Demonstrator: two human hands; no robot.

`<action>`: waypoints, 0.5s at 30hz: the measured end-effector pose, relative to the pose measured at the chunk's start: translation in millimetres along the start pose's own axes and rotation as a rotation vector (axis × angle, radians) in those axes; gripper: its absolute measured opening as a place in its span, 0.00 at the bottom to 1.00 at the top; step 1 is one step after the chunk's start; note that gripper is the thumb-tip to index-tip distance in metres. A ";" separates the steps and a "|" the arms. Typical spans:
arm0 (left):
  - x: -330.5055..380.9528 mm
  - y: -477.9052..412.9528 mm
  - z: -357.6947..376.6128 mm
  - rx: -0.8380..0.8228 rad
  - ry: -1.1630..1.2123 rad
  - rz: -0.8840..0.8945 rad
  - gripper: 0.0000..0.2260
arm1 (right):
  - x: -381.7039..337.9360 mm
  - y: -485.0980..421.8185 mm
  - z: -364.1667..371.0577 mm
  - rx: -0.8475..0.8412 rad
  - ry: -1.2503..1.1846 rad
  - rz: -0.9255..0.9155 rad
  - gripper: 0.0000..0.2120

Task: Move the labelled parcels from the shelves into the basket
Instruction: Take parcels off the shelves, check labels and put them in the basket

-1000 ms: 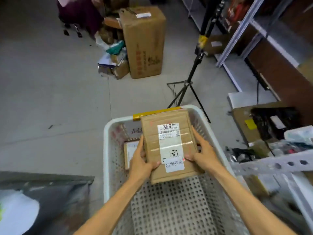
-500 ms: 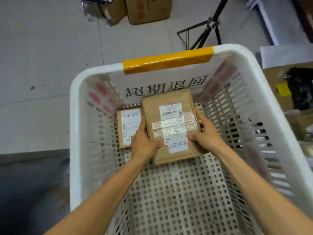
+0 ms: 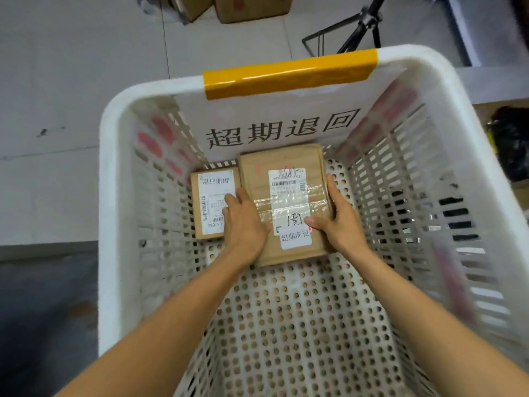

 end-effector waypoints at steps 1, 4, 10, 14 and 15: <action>1.7 2.0 0.0 0.003 -0.011 0.010 0.43 | -1.8 -0.5 -0.7 0.004 0.061 -0.001 0.48; 12.2 13.1 -4.9 0.032 -0.110 0.036 0.49 | -16.7 0.3 -4.7 -0.009 0.286 0.034 0.50; 45.0 41.6 -31.6 -0.046 -0.363 0.134 0.33 | -62.7 24.1 -19.3 -0.140 0.732 0.009 0.48; 74.6 69.4 -64.8 -0.087 -0.401 0.237 0.28 | -92.6 48.6 -54.6 -0.287 0.762 -0.120 0.51; 82.3 78.5 -73.4 -0.087 -0.416 0.259 0.27 | -102.1 58.1 -66.2 -0.351 0.780 -0.145 0.50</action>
Point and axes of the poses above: each hand's wrist, its own y-axis away from the middle knuckle, its own z-axis out of the palm, x = y × z, the point moved 1 cm from there along -y, towards the middle knuckle, and after that the axes turned 2 degrees about y, right-handed, at the moved point
